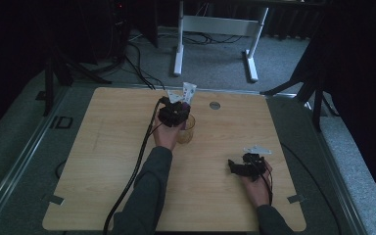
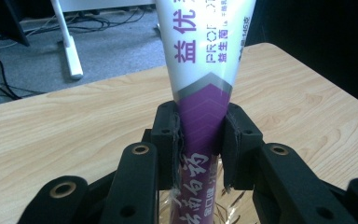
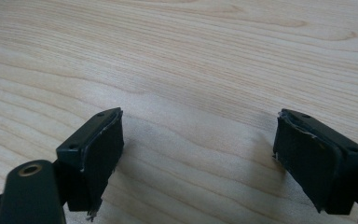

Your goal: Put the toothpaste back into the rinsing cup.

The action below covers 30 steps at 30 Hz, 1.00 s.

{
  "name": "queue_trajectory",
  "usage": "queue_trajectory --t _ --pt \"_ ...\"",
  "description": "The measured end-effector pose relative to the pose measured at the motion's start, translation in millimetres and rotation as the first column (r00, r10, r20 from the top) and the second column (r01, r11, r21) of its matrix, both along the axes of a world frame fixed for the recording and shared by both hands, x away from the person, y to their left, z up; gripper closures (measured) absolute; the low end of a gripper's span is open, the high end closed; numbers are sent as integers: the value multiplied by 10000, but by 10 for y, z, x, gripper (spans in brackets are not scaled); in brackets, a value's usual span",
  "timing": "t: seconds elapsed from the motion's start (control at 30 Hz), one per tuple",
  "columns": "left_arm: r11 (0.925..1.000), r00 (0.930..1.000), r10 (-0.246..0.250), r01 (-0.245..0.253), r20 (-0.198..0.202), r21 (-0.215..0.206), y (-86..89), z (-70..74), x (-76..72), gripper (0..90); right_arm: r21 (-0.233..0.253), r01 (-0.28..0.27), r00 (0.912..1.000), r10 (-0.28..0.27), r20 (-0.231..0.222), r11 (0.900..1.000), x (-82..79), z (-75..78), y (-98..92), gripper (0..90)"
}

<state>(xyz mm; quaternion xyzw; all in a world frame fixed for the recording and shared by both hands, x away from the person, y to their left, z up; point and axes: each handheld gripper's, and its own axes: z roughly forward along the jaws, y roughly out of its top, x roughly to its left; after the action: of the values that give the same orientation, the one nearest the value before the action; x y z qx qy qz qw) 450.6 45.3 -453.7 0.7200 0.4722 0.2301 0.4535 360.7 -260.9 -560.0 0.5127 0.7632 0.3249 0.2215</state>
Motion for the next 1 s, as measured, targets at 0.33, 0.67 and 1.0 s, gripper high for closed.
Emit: queue_trajectory --t 0.33,0.67,1.0 --pt "9999 9996 81 -78 -282 103 58 -150 -45 690 5 6 10000 -6 -11 10000 -1 0 1 160" --pt "9999 9998 -166 166 -114 21 95 -251 -145 586 -3 -6 10000 6 0 10000 0 0 0 160" --pt "9997 9969 -141 157 777 -194 273 -149 -330 472 -8 -9 10000 9 6 10000 0 -1 0 160"
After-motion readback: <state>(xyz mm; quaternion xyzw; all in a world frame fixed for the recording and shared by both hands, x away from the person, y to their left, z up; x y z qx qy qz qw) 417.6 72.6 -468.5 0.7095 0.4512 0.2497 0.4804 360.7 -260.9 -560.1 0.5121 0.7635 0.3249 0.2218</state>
